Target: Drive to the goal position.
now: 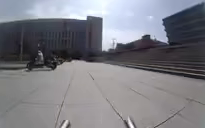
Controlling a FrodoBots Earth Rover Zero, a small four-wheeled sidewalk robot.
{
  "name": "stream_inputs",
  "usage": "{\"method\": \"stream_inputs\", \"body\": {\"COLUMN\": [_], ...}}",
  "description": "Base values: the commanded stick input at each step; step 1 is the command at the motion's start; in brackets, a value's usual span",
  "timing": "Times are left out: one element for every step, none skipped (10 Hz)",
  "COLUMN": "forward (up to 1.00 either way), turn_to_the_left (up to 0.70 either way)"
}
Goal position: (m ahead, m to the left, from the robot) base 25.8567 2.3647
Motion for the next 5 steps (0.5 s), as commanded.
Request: {"method": "stream_inputs", "body": {"forward": [0.93,0.85,0.85,0.85,0.85], "turn_to_the_left": [0.0,0.0,0.0,0.0,0.0]}}
